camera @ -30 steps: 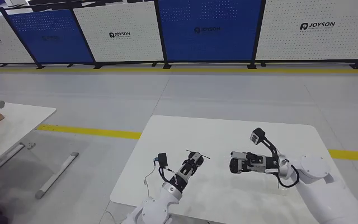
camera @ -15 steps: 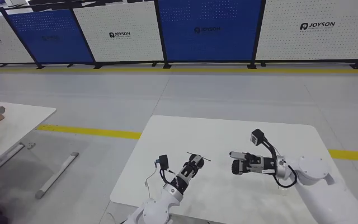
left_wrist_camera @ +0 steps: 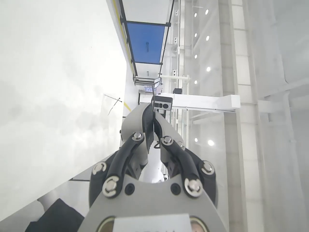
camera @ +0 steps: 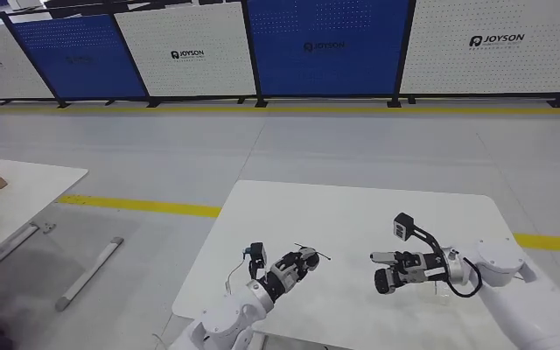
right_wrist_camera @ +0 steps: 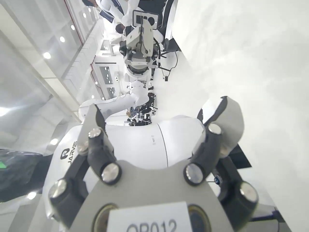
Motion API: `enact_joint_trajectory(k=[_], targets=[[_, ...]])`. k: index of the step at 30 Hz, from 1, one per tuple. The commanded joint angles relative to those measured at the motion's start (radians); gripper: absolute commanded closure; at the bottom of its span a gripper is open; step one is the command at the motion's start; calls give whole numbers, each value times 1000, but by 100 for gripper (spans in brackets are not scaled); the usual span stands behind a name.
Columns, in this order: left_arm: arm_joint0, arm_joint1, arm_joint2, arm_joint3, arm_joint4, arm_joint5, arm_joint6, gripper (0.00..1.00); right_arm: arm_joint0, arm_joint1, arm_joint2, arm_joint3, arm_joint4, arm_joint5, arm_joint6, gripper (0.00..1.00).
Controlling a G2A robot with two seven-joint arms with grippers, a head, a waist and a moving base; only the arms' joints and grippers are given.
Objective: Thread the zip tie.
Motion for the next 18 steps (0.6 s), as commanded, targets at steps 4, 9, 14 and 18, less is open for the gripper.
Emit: enact_joint_trajectory(k=[4, 9, 14, 18], targets=[[0, 0, 1, 1, 0, 1, -1, 100, 0, 0, 0, -1, -1, 0, 0, 0], [-9, -4, -7, -22, -52, -34, 16, 100, 0, 0, 0, -1, -1, 0, 0, 0], [30, -3, -60, -152, -112, -118, 29, 100, 0, 0, 0, -1, -1, 0, 0, 0], [90, 2, -107, -279, -136, -160, 10, 100, 0, 0, 0, -1, -1, 0, 0, 0]])
